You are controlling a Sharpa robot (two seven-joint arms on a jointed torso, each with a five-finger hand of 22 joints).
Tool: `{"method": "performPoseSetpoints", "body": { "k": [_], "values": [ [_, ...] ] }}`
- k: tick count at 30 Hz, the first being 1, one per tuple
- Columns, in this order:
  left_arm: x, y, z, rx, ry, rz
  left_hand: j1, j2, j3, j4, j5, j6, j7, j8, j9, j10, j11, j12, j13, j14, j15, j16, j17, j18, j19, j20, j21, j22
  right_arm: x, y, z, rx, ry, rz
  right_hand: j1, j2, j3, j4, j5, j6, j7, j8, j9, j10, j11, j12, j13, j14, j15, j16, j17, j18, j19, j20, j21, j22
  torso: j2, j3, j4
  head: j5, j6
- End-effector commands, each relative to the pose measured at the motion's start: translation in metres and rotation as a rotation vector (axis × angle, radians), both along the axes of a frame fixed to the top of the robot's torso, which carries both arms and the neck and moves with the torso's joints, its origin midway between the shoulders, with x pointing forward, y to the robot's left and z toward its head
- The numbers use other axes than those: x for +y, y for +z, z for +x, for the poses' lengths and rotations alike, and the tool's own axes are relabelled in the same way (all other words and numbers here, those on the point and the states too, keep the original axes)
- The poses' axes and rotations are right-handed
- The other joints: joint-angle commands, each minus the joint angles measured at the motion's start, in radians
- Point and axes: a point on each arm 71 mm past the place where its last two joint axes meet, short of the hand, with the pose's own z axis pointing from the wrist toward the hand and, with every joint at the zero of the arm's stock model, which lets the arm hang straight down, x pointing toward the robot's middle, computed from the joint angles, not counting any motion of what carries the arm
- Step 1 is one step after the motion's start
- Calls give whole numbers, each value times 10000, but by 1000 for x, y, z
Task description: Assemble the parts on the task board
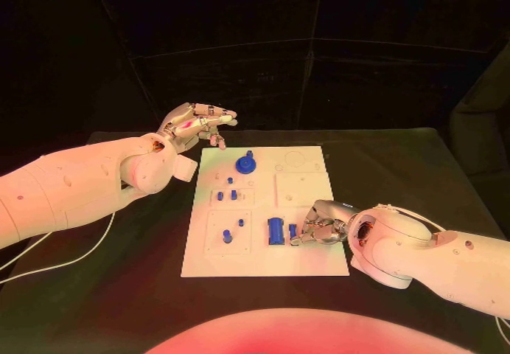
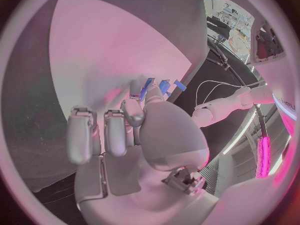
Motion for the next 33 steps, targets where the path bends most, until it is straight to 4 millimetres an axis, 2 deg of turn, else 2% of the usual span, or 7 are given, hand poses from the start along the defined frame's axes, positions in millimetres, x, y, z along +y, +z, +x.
{"method": "performPoseSetpoints", "body": {
  "k": [1, 9, 12, 16, 19, 28, 33],
  "values": [
    [0, 1, 0, -37, -39, -83, 23, 53, -55, -25, 22, -61, 19, 67, 15, -79, -8, 55, 12, -46, -3, 49, -10, 202, 12, 20, -53, -11, 1, 3, 0, -234, -1, 443, -20, -4, -78, 13, 45, -128, 23, -67, -11, -56, 55, -70, -27, 607, -16, -67, 248, -54, 248, -18, -89, 938, -19, 0, -6, 10, 26],
    [0, 2, 0, -74, -44, -106, 31, 55, -63, -33, 22, -67, 19, 76, 15, -85, -8, 65, 11, -48, -4, 54, -19, 202, 16, 20, -58, -16, -7, 10, -1, 536, 142, 3066, -51, -206, -377, 35, 185, -1058, 366, -575, -196, -904, 347, -1704, -1180, 393, 209, -697, -624, 152, -229, 155, -754, 28, -45, -17, -8, -49, 116],
    [0, 2, 0, -151, -66, -175, -11, 26, -115, -19, 20, -62, 22, 98, 17, -80, -4, 90, 13, -70, 3, 50, -35, 198, 5, 23, -77, -29, -17, 20, 14, 651, -146, 4612, 443, 34, -281, -216, 283, -1378, 529, -762, -256, -2207, 511, -4304, -3134, -145, 347, -2252, -2517, 598, -1254, 291, -2356, -2001, -109, -41, -15, -82, 184],
    [1, 1, 0, -41, 65, -503, -144, -61, -290, 35, 18, -33, 7, 160, 24, -36, -12, 166, 21, -220, 21, -15, -99, 189, -103, 41, -178, -87, -34, 33, 40, 578, -742, 6437, 1267, 365, -125, -568, 252, -1675, 878, -1039, -364, -3345, 870, -6522, -4953, -1906, 658, -6695, -6840, 1369, -3654, 541, -6524, -6444, -263, -112, -38, -174, 299],
    [4, -2, 2, 110, 332, -918, -289, -171, -584, 100, 15, 86, -55, 275, 35, 120, -49, 303, 30, -782, 53, -382, -307, 181, -564, 89, -536, -275, -47, 42, 65, 523, -1108, 7786, 2540, 545, 153, -1152, -8, -1896, 1252, -1426, -611, -3798, 1287, -8450, -6932, -3372, 1250, -9319, -8180, 1362, -4787, 918, -8649, -7785, -406, -165, -72, -206, 406],
    [15, -8, 14, 44, 1033, -1358, -300, -71, -1037, 179, 33, 161, -41, 155, -46, 438, 115, 33, -61, -3061, 559, -3420, -1819, 28, -2809, 538, -2480, -1380, -70, 50, 127, -534, -2321, 9642, 2960, 770, 96, -1570, -168, -1609, 1167, -1985, -1223, -3100, 1489, -9788, -9600, -3491, 1612, -12120, -10222, 1355, -4807, 1482, -10870, -9483, -679, -225, -196, -305, 1133],
    [15, -14, 26, -109, 1434, -1387, -251, 2, -1161, 184, 16, -14, 67, -157, -50, 294, 326, -578, -63, -3645, 1026, -5122, -2621, -116, -4367, 951, -3758, -2135, -74, 50, 157, -1234, -2940, 10126, 2487, 848, -37, -1832, -178, -1731, 1281, -2044, -1830, -3074, 1651, -10142, -10818, -3486, 1889, -13232, -11249, 1360, -4699, 1782, -12001, -10364, -815, -216, -158, -320, 1484]
  ]
}}
